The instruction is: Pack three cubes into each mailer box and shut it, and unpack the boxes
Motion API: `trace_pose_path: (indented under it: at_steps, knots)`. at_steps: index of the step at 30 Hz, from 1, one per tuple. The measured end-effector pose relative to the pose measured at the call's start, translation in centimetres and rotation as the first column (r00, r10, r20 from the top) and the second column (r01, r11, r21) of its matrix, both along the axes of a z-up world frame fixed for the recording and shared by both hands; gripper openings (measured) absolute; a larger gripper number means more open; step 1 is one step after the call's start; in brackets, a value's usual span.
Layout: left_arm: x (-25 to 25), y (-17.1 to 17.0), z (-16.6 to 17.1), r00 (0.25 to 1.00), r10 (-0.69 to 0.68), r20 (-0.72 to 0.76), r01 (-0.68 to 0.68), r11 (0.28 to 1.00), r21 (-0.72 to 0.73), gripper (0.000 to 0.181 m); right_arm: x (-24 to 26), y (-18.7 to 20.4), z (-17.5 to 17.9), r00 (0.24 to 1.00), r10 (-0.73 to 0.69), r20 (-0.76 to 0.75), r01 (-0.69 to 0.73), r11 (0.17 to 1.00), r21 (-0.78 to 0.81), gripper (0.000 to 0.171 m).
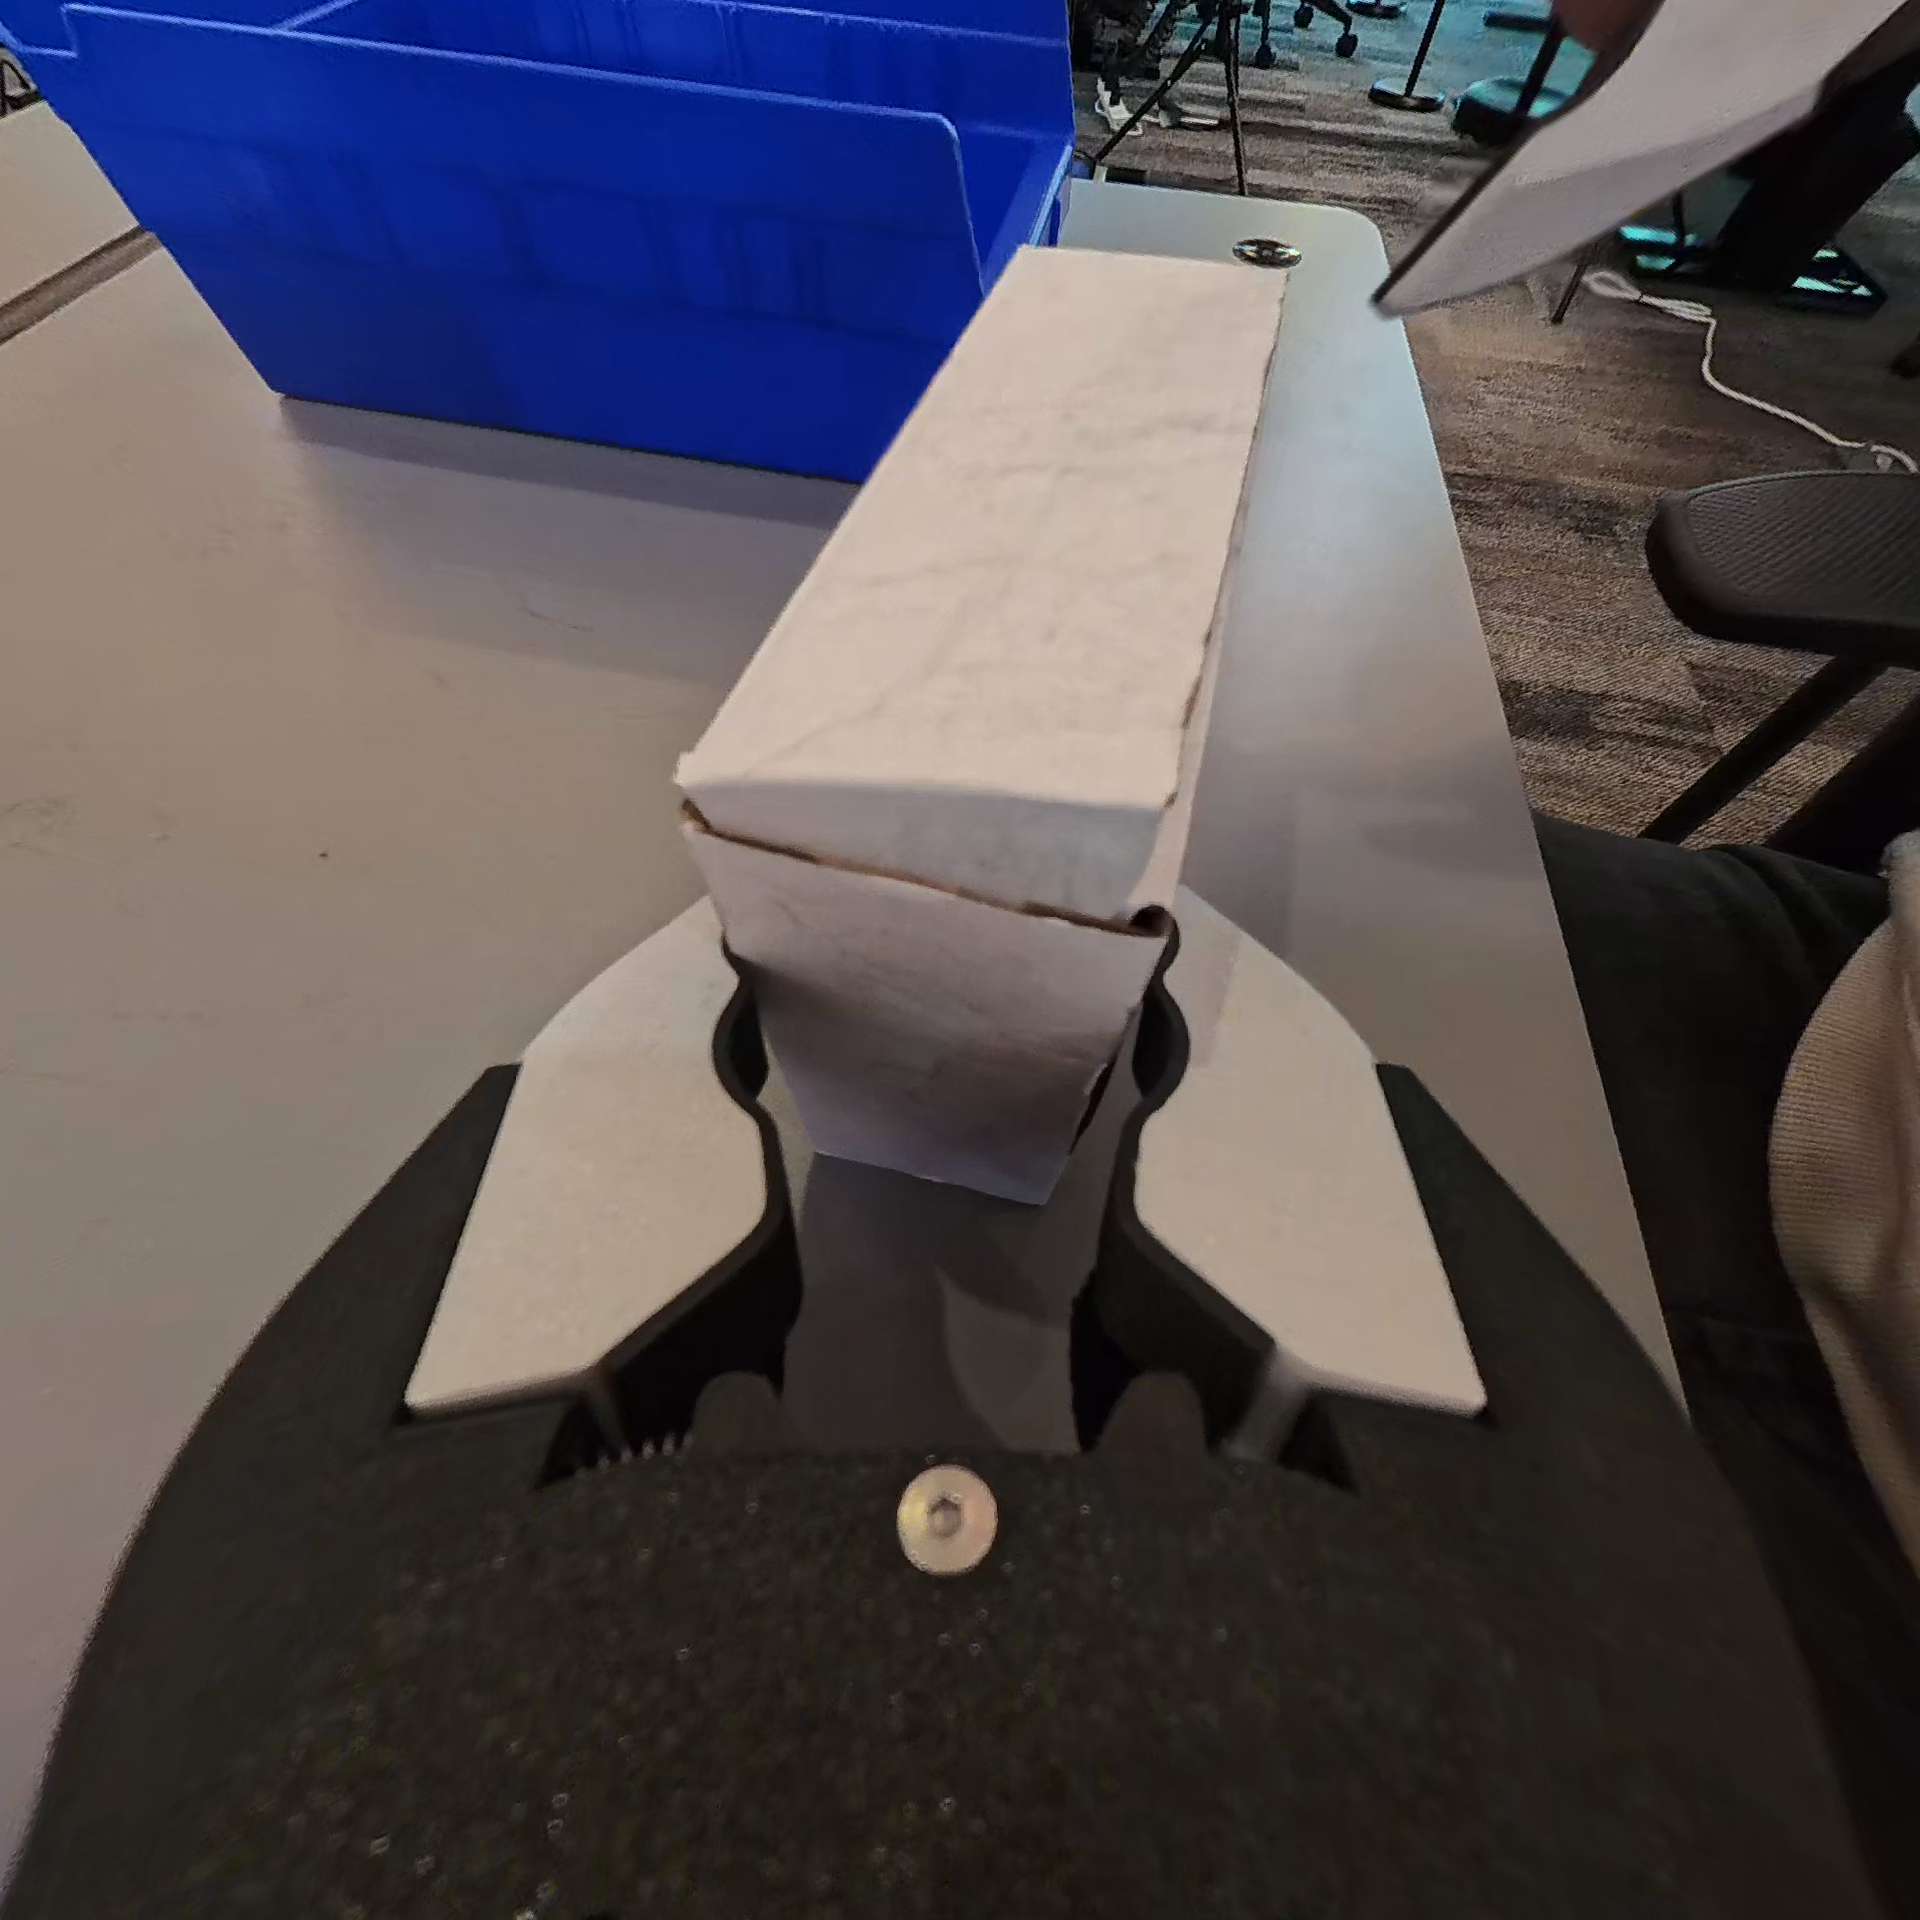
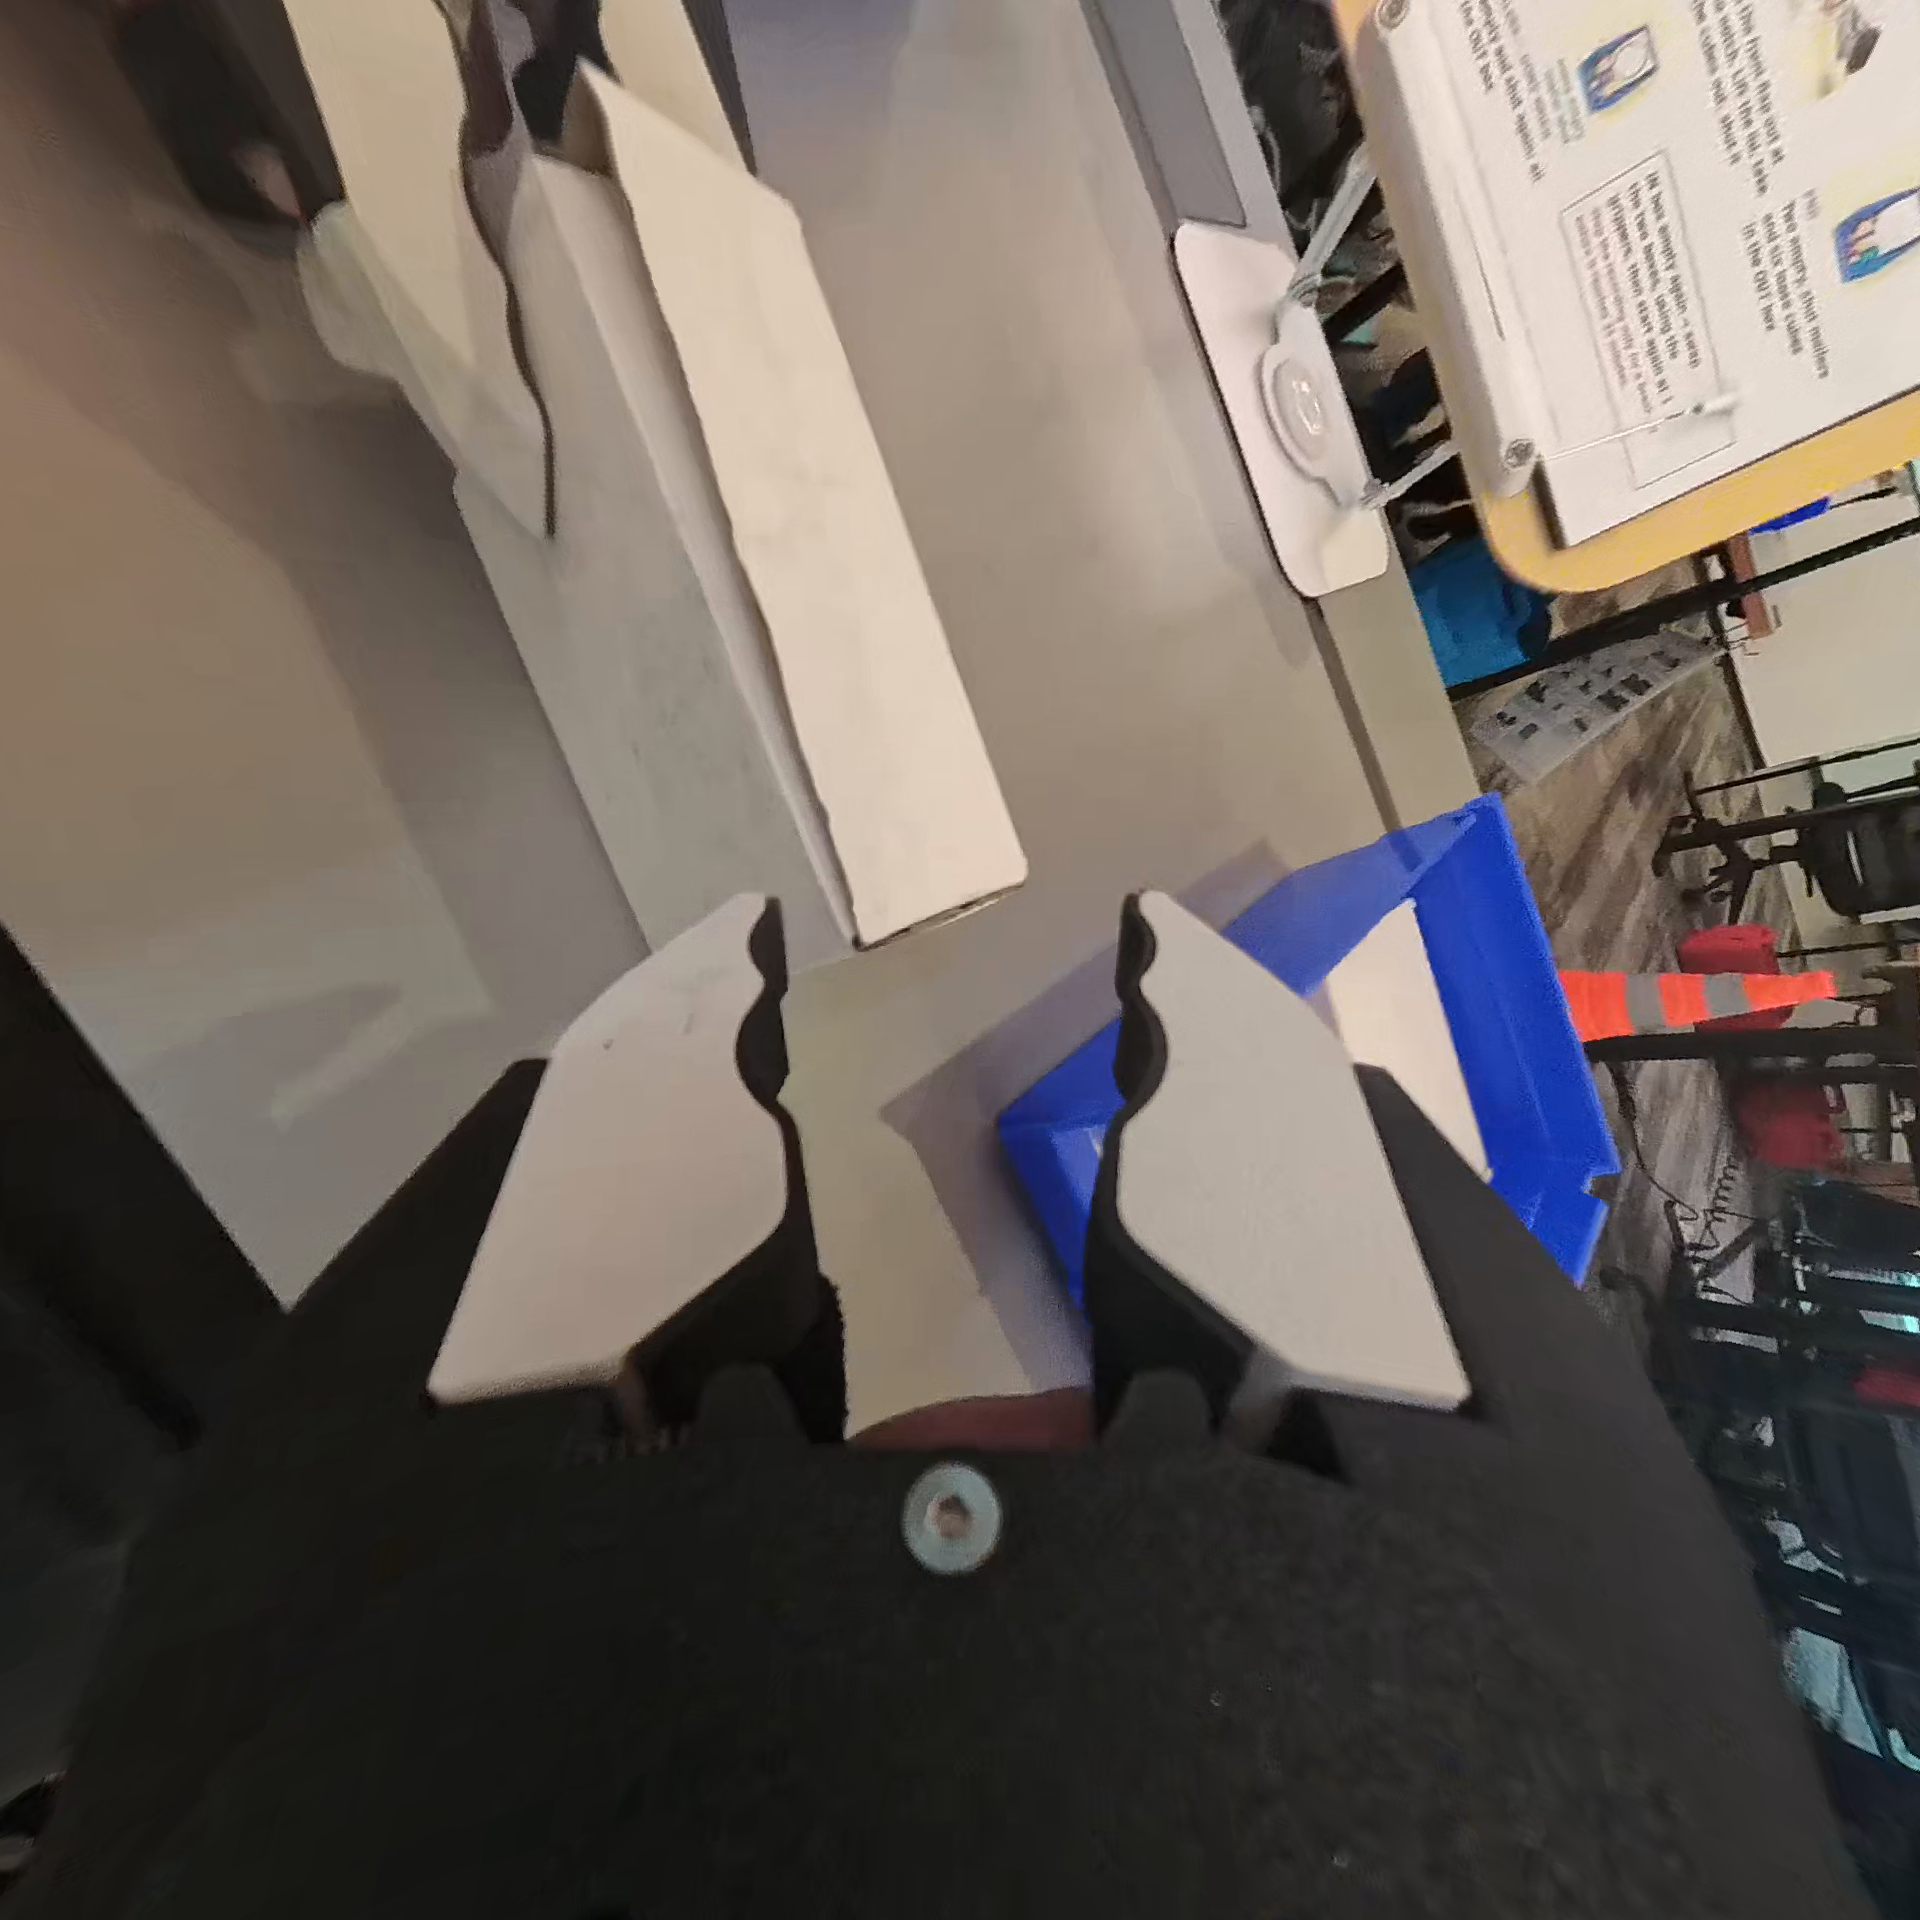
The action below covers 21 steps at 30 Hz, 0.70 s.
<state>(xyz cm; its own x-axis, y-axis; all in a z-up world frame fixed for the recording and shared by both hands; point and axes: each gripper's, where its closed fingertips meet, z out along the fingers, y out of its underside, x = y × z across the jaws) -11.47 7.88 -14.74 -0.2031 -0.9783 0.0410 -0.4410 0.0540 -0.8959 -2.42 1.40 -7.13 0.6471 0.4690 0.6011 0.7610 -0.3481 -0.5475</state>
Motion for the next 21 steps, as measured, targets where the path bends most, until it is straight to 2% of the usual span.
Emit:
trace_pose_path:
  at_steps: [5,7,14,17,19,21]
  knots:
    - [0.0,-0.1,0.0,1.000,-0.013,0.001,0.013,1.000,0.008,0.069,0.5,1.2,-0.3,1.000,-0.003,-0.011,0.003,1.000,0.005,0.056]
    - [-0.1,-0.1,-0.1,1.000,-0.020,0.002,0.020,1.000,0.021,0.068,1.0,1.6,0.1,1.000,-0.017,0.006,0.017,1.000,0.015,0.064]
    - [-0.1,-0.5,-0.1,0.999,-0.037,0.008,0.036,0.998,0.049,0.066,2.0,2.8,3.8,0.994,-0.080,0.076,0.060,0.969,0.239,0.064]
    - [-0.1,-0.2,-0.1,1.000,-0.019,0.004,0.018,0.999,0.035,0.066,1.6,3.0,2.2,0.996,-0.053,0.078,0.041,0.987,0.154,0.050]
    - [-0.1,-0.2,-0.1,1.000,-0.016,0.006,0.016,0.999,0.048,0.067,0.5,2.8,0.5,0.996,-0.008,0.088,0.004,0.999,0.052,0.062]
    - [0.0,-0.2,-0.1,1.000,-0.016,0.005,0.016,0.999,0.043,0.067,-1.4,2.8,0.0,0.994,0.048,0.097,-0.052,0.998,0.038,0.061]
